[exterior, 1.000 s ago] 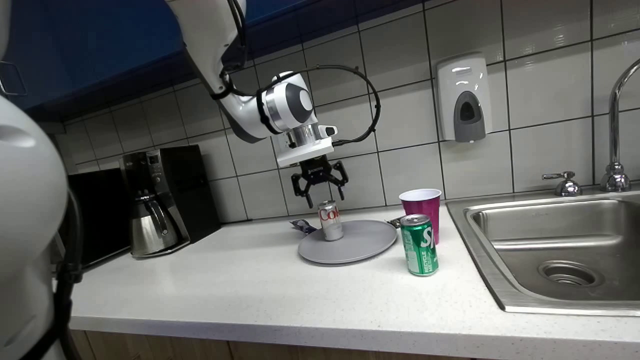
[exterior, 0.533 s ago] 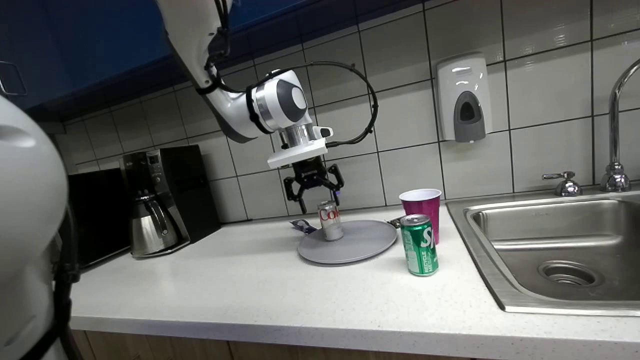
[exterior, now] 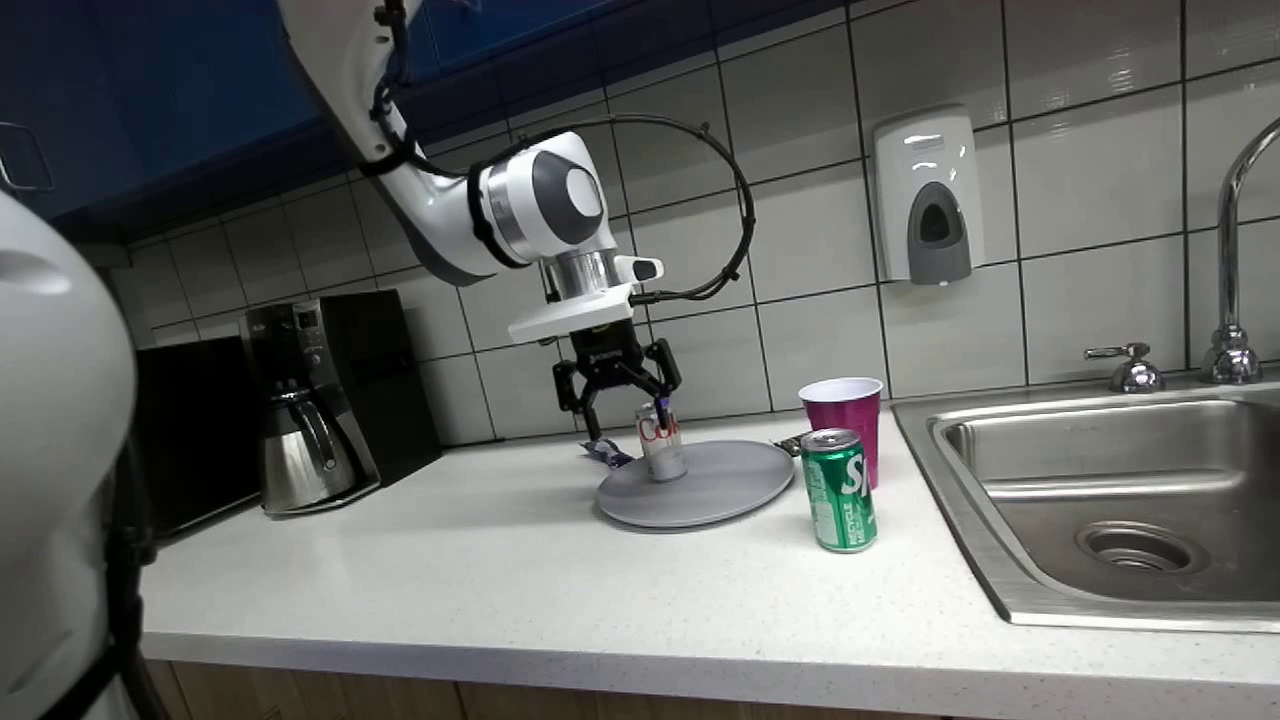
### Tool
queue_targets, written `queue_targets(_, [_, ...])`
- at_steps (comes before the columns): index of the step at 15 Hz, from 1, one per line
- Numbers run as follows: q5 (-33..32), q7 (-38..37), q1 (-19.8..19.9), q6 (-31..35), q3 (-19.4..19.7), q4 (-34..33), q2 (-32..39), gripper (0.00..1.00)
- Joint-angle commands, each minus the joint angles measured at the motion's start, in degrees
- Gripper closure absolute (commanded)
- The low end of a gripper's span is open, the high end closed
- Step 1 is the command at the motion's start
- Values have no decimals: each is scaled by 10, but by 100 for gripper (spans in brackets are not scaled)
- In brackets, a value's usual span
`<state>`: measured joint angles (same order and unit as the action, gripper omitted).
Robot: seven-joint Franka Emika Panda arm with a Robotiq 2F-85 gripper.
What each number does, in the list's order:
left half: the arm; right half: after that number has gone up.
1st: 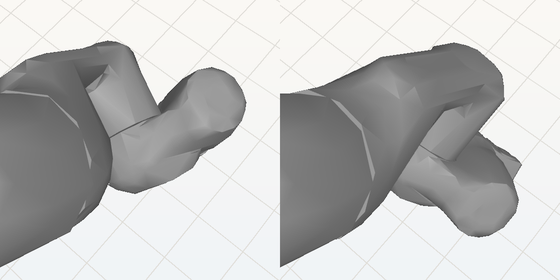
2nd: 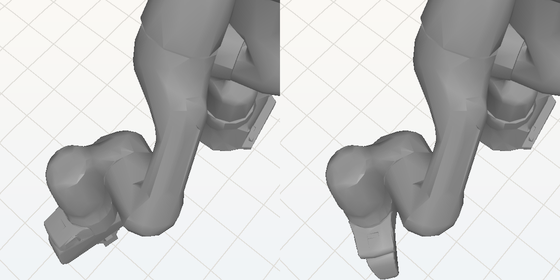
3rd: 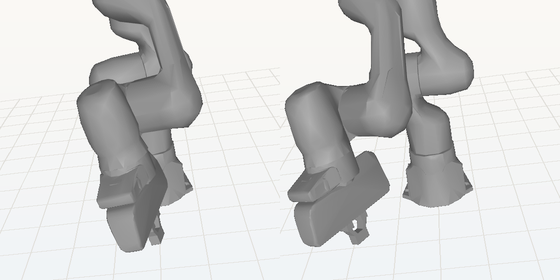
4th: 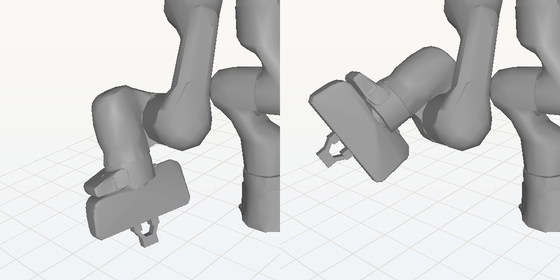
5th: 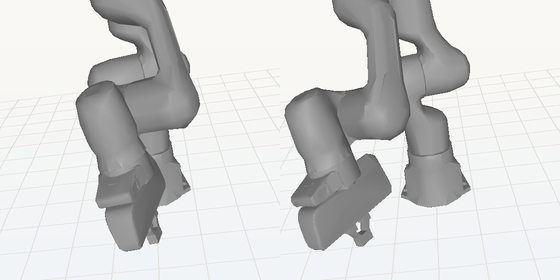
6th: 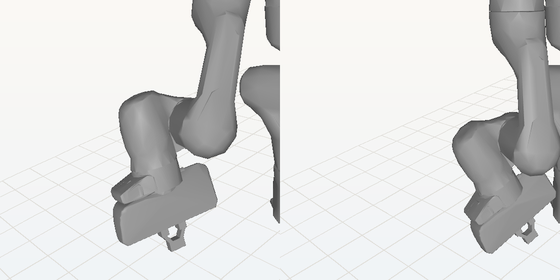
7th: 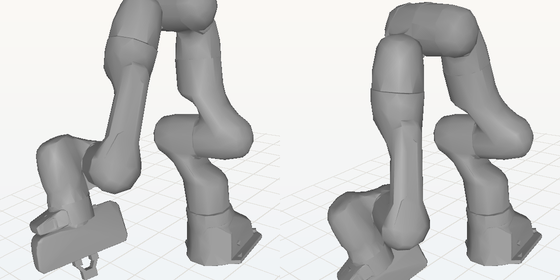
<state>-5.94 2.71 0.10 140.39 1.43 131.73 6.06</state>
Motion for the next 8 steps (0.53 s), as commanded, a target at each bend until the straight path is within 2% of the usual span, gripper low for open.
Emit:
queue_targets(1, [24, -41, 11, 31, 9, 43, -31, 0])
queue_targets(8, [20, -119, 24, 81, 41, 102, -52, 0])
